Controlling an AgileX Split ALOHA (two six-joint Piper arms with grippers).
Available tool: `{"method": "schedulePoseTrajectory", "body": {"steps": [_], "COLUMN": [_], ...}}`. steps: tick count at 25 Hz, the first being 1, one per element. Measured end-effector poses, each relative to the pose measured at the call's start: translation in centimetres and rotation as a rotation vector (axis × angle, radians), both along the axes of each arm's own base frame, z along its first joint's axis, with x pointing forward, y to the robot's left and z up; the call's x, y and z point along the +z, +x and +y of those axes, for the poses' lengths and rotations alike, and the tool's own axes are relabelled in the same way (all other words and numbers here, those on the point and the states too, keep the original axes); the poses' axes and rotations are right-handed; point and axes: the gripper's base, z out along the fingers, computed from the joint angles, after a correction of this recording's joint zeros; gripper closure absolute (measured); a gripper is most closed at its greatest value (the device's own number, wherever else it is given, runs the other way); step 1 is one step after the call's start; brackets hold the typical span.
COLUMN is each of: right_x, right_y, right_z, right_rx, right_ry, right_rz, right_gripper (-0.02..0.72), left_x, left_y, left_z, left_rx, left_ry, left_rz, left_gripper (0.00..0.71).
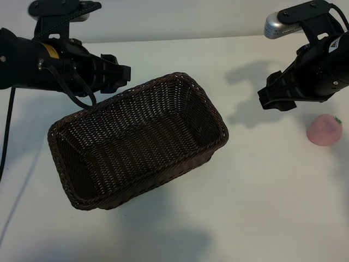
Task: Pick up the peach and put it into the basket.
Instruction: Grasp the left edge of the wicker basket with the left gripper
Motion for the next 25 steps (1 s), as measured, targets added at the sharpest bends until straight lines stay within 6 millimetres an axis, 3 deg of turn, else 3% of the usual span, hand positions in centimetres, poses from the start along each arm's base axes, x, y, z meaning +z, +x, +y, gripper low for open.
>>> {"method": "schedulePoseTrajectory", "body": {"steps": [6, 9, 16, 25], "right_x": [0.0, 0.0, 0.0, -0.1], "right_y": [0.0, 0.0, -0.1, -0.3], "right_z": [0.0, 0.0, 0.0, 0.0], "right_rx": [0.000, 0.000, 0.001, 0.007], "right_ry": [0.000, 0.000, -0.001, -0.005], "right_rz": [0.000, 0.000, 0.006, 0.032], "right_gripper": [0.108, 0.108, 0.108, 0.108], "left_x": [-0.6, -1.0, -1.4, -4.0], "left_y": [-0.8, -2.1, -6.2, -7.7], "left_z": [0.3, 1.1, 3.7, 4.9], "left_rx": [0.022, 0.058, 0.273, 0.489], "left_ry": [0.025, 0.054, 0.047, 0.038], "left_rz": [0.110, 0.163, 0.207, 0.290], "left_gripper": [0.117, 0.133, 0.161, 0.162]}}
